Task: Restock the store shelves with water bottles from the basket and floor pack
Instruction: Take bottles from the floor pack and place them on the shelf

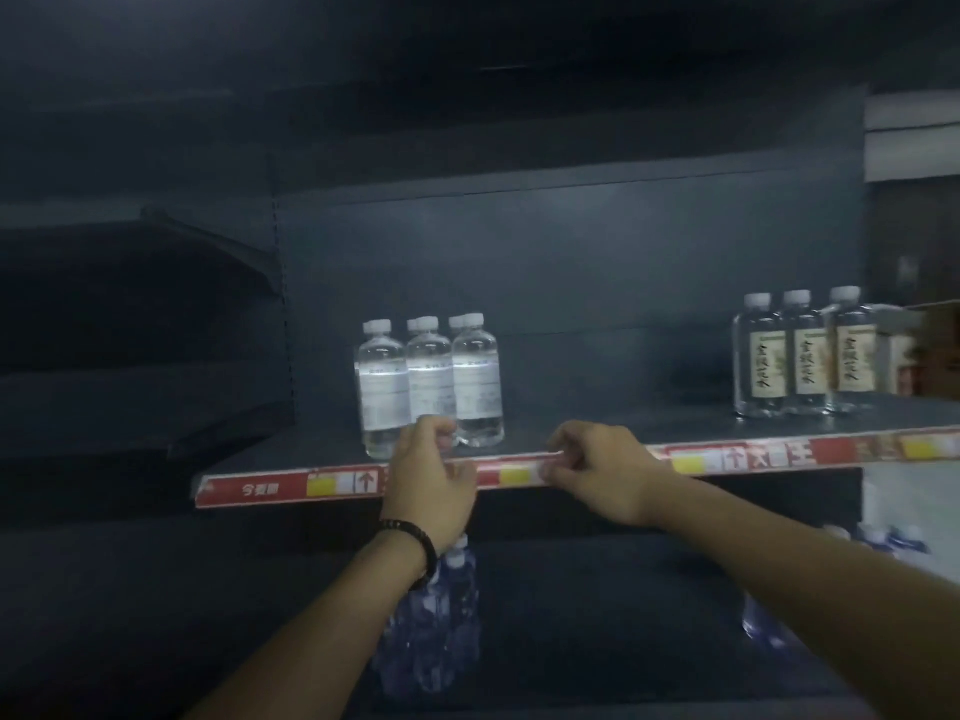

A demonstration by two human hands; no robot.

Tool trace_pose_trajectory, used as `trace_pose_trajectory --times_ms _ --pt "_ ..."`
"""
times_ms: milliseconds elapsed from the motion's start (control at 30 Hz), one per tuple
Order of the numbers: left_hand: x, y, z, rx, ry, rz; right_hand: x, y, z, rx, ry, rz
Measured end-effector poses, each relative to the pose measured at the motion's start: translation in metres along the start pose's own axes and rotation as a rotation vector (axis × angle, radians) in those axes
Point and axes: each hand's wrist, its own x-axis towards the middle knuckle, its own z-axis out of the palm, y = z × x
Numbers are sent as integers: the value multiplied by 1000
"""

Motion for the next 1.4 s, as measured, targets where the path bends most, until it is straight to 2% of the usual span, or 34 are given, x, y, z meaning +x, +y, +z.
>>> trace_pose_trajectory --times_ms 167,333,433,633,767,900,967,1100,1300,1400 --pt "-102 36 65 -109 -490 37 -115 63 -12 -32 -43 95" --pt "-225 47 165 -141 -972 12 -262 159 -8 -89 -52 313" --pt "-302 37 229 -106 -1200 2 -361 228 12 -81 -53 548" --pt "-429 1 331 -46 -1521 -82 -548 338 75 -10 -27 1091" --pt "-481 -21 393 -10 -1559 -219 -636 383 139 85 15 1369" --pt "-520 -15 434 -35 -1589 -300 -678 413 199 191 119 1566" --pt "-547 -22 459 -67 -1622 -293 -685 423 221 174 237 1581" --pt "-594 -36 494 -164 -1631 -222 -684 438 256 182 432 1482" --pt "-632 -43 519 -271 -1502 -220 -685 454 291 197 475 1481" --pt "-650 -51 528 -267 -1428 -273 -681 450 295 42 447 1488"
